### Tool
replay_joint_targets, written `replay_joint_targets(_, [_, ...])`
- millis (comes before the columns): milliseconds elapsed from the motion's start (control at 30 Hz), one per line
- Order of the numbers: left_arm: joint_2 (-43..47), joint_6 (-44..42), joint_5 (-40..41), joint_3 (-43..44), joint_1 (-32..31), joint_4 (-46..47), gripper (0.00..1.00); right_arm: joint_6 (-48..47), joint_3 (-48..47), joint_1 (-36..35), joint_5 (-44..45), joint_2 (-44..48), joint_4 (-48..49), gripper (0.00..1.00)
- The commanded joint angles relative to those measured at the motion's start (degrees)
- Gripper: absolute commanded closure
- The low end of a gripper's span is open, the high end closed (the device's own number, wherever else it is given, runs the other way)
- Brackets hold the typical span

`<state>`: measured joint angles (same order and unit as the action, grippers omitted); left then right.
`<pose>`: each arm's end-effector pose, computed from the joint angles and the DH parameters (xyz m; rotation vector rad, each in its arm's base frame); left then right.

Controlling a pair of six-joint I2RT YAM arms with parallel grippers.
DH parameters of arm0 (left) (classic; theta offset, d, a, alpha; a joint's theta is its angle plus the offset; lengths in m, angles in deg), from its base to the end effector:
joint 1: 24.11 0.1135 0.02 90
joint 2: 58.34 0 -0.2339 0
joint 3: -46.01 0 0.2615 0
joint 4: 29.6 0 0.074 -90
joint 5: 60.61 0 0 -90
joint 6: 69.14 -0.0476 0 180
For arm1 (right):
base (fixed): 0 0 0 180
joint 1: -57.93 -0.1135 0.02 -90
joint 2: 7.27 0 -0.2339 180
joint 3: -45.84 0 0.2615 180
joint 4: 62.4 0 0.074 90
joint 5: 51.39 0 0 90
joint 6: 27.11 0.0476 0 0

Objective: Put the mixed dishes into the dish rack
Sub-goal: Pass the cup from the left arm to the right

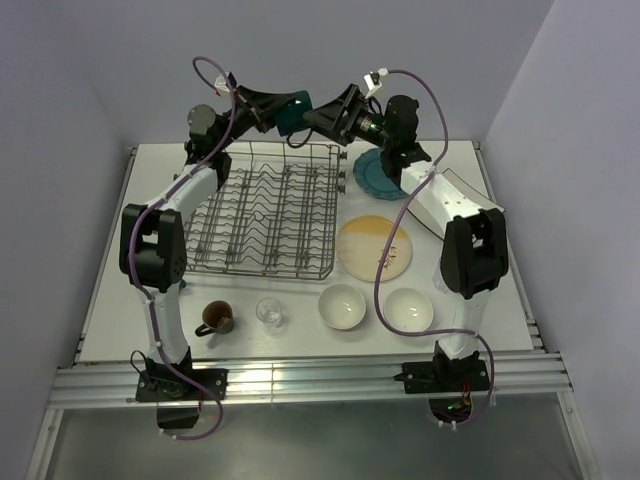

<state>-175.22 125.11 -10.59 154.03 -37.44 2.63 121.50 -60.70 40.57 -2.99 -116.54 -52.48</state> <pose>0.4654 -0.1417 0.3257 -0.4570 1.5430 -2.0976 0.4364 0.1695 0.3356 -0.0794 1.6948 1.5541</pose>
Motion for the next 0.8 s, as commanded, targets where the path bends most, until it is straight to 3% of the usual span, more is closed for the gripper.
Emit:
replay_joint_targets(0, [2.53, 2.63, -1.76, 0.78, -1.0, 9.17, 1.0, 1.69, -1.64, 0.05, -3.04, -1.82, 13.64, 0.0])
replay_joint_targets(233, [2.27, 4.47, -4.74, 0.95, -2.14, 11.37, 1.0, -0.78, -5.77, -0.3, -1.02, -4.45, 10.66, 0.0])
replay_joint_targets(500, [2.36, 5.18, -7.56, 0.42, -2.41, 11.99, 1.0, 1.5, -5.95, -0.21, -0.14, -5.34, 13.73, 0.0])
replay_joint_targets(767, [1.48, 7.55, -11.16, 0.25, -2.85, 14.36, 1.0, 13.18, -4.55, 0.49, -2.86, -7.09, 23.91, 0.0])
